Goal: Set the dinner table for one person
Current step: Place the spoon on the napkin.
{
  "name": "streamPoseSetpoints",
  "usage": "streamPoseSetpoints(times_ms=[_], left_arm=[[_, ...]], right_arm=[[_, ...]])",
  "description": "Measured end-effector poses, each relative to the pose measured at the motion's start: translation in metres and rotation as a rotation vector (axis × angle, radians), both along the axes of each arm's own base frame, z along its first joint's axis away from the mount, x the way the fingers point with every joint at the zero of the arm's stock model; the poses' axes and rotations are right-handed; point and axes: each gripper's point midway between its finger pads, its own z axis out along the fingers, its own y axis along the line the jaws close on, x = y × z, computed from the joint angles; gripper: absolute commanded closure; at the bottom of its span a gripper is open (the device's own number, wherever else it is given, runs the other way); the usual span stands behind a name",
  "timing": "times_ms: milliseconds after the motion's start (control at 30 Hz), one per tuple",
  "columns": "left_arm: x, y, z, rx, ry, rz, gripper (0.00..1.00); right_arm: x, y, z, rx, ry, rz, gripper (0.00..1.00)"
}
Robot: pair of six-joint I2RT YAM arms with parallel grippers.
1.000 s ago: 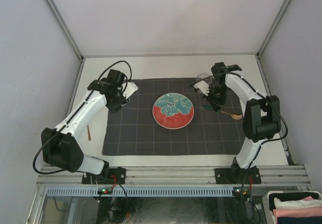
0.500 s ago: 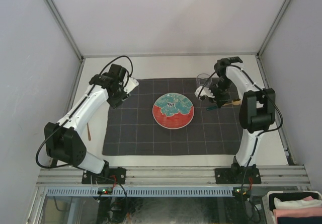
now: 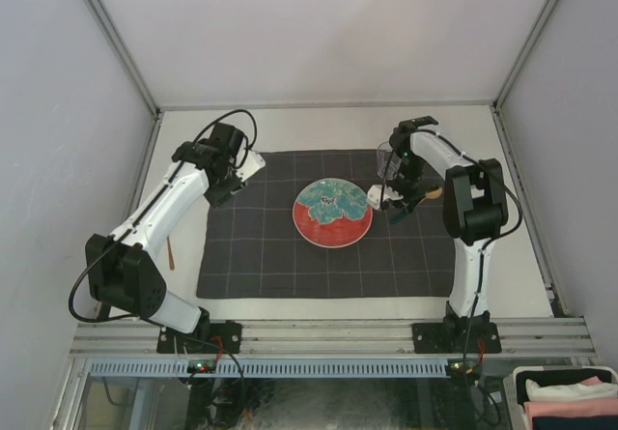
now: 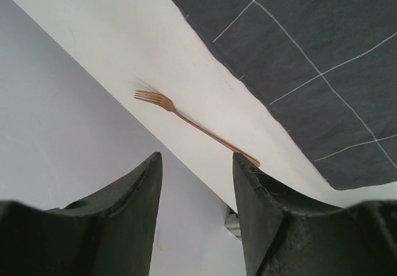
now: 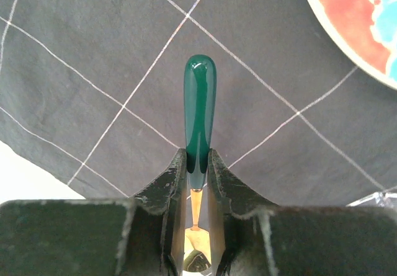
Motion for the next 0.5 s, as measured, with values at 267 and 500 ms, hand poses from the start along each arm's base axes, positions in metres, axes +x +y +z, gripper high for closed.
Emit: streamPoseSetpoints(times_ms=[267,500], left_arm=[[0.007,0.003,0.018,0.029,-0.04,-0.004,0.47],[0.006,0.007,0.02,0.064,-0.035,-0.01,0.47]], right_arm=[[-0.006,-0.003,-0.016,-0.044,0.029,0.099,1.0],[-0.005,-0.018,-0.022,-0.106,0.047,0.124,1.0]])
